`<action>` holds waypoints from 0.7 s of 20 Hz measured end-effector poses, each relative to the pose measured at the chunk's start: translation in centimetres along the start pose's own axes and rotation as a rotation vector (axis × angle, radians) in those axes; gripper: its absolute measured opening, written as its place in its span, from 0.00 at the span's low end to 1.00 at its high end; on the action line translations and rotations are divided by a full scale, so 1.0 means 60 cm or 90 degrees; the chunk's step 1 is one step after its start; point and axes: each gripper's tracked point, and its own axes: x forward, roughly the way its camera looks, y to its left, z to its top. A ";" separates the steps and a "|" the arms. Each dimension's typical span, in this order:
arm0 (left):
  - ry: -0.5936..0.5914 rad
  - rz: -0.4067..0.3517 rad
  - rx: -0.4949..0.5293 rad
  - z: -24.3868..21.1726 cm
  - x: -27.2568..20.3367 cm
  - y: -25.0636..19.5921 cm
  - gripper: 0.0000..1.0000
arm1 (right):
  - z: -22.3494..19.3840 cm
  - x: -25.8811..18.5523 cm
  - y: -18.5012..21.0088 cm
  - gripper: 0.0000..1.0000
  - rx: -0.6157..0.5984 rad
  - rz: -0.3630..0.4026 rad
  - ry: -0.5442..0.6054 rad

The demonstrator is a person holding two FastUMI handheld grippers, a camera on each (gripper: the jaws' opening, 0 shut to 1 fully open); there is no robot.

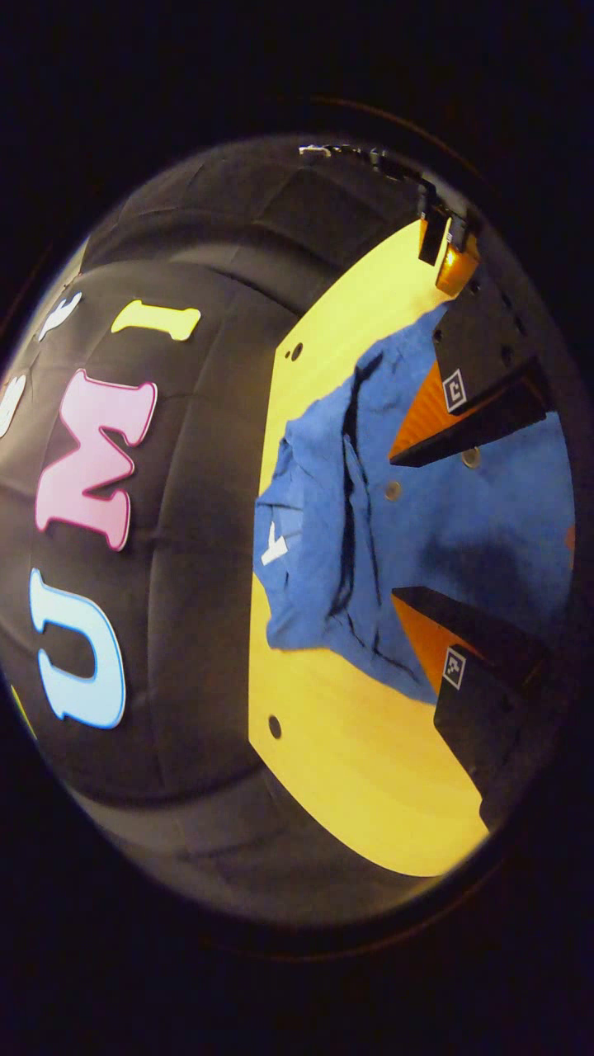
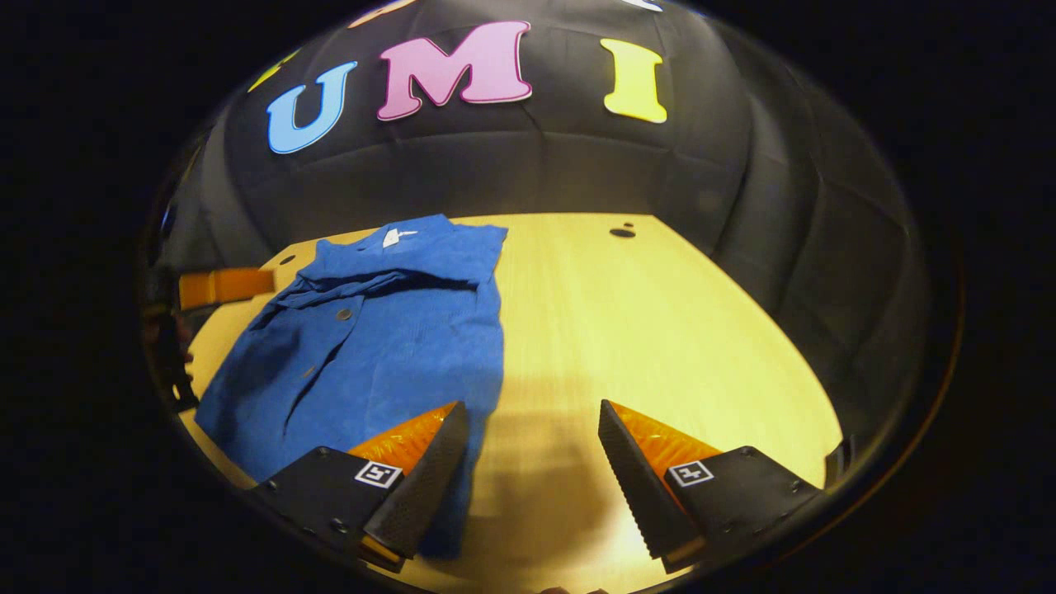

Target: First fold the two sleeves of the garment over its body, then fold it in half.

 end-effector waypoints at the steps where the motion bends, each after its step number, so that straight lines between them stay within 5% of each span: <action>1: 0.019 0.027 0.000 -0.032 -0.025 0.038 0.85 | -0.014 -0.010 0.003 1.00 0.006 -0.001 0.014; 7: 0.108 0.093 -0.033 -0.177 -0.129 0.164 0.86 | -0.059 -0.055 0.030 0.98 0.022 0.000 0.059; 14: 0.199 0.061 -0.052 -0.255 -0.136 0.157 0.86 | -0.104 -0.066 0.072 0.98 -0.037 -0.006 0.106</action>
